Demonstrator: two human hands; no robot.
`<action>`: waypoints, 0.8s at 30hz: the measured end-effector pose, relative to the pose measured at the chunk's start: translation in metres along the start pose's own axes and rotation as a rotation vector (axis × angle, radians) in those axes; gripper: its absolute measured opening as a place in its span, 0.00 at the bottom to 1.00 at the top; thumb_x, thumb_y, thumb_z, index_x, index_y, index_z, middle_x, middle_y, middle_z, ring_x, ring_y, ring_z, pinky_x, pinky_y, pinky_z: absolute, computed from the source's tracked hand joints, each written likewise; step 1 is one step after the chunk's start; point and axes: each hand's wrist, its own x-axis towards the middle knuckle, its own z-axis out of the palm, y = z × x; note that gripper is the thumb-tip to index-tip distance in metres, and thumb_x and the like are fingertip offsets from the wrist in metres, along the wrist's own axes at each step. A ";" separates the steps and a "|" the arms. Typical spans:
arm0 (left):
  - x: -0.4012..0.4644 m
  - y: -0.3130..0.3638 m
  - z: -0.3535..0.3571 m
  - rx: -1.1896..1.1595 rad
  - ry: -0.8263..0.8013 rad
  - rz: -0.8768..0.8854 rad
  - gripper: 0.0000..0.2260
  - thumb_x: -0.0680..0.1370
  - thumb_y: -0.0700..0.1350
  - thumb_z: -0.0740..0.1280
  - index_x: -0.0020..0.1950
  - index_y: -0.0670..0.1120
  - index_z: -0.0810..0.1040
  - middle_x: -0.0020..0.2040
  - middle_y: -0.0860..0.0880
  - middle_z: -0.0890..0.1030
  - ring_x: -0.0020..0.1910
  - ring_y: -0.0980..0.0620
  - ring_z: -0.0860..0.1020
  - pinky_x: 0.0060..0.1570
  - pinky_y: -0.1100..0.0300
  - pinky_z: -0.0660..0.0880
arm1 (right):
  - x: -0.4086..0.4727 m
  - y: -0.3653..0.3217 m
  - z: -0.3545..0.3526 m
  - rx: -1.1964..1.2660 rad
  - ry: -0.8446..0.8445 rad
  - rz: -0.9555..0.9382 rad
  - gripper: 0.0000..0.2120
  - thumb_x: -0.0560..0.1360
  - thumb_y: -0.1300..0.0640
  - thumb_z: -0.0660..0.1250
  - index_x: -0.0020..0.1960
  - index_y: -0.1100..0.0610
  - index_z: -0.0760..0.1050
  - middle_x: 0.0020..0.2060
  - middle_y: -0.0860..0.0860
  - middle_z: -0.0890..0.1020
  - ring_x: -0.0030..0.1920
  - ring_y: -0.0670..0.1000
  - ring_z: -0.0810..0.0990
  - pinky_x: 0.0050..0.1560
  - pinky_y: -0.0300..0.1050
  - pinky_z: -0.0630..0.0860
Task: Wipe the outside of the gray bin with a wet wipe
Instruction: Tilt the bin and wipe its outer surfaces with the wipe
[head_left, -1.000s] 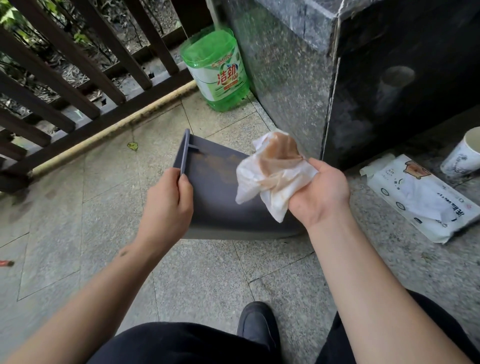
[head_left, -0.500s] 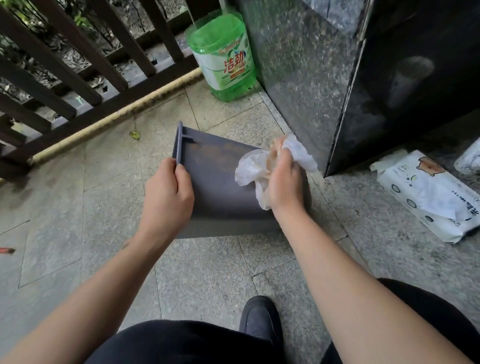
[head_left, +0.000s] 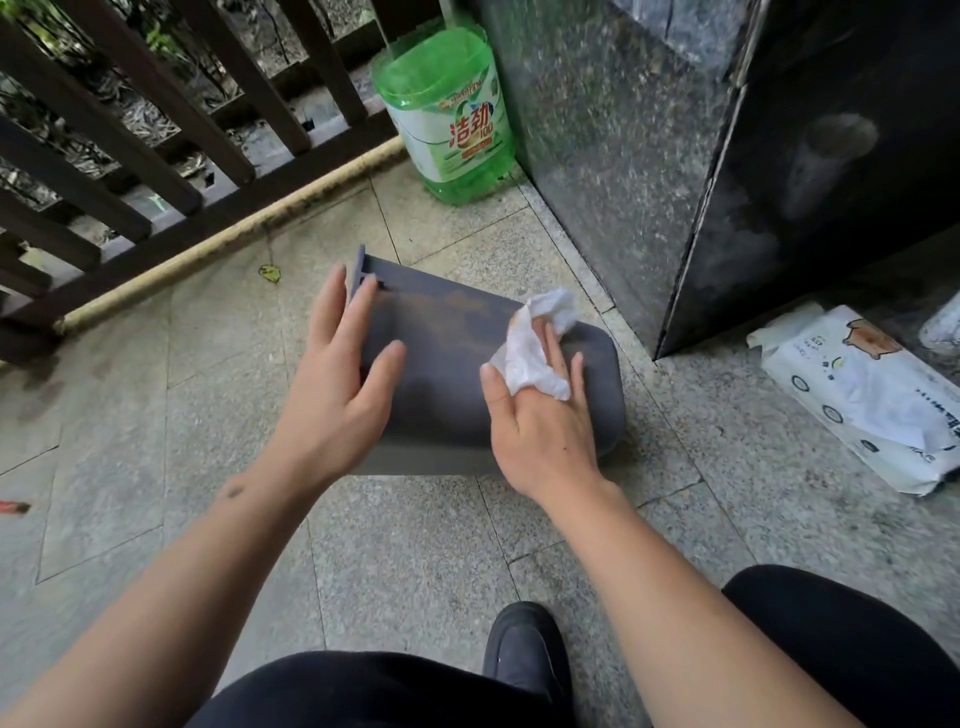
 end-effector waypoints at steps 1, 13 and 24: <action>0.001 0.004 0.001 -0.008 -0.036 0.040 0.30 0.80 0.49 0.59 0.82 0.44 0.58 0.84 0.46 0.49 0.82 0.55 0.49 0.71 0.76 0.45 | 0.001 0.003 -0.001 0.021 0.025 0.038 0.38 0.81 0.38 0.40 0.74 0.67 0.62 0.80 0.56 0.54 0.80 0.51 0.45 0.78 0.57 0.39; 0.003 0.013 0.010 0.008 -0.060 0.127 0.30 0.82 0.50 0.57 0.82 0.42 0.54 0.84 0.47 0.50 0.82 0.56 0.43 0.77 0.67 0.43 | 0.015 0.012 -0.017 0.008 -0.103 0.100 0.41 0.78 0.33 0.36 0.72 0.57 0.71 0.80 0.62 0.50 0.80 0.57 0.43 0.78 0.56 0.38; 0.002 0.012 0.015 -0.002 -0.001 0.074 0.27 0.82 0.53 0.57 0.80 0.46 0.62 0.83 0.49 0.58 0.82 0.57 0.46 0.73 0.74 0.43 | 0.024 0.001 -0.016 0.358 -0.196 0.161 0.22 0.78 0.35 0.34 0.72 0.30 0.41 0.81 0.50 0.48 0.78 0.42 0.38 0.76 0.49 0.31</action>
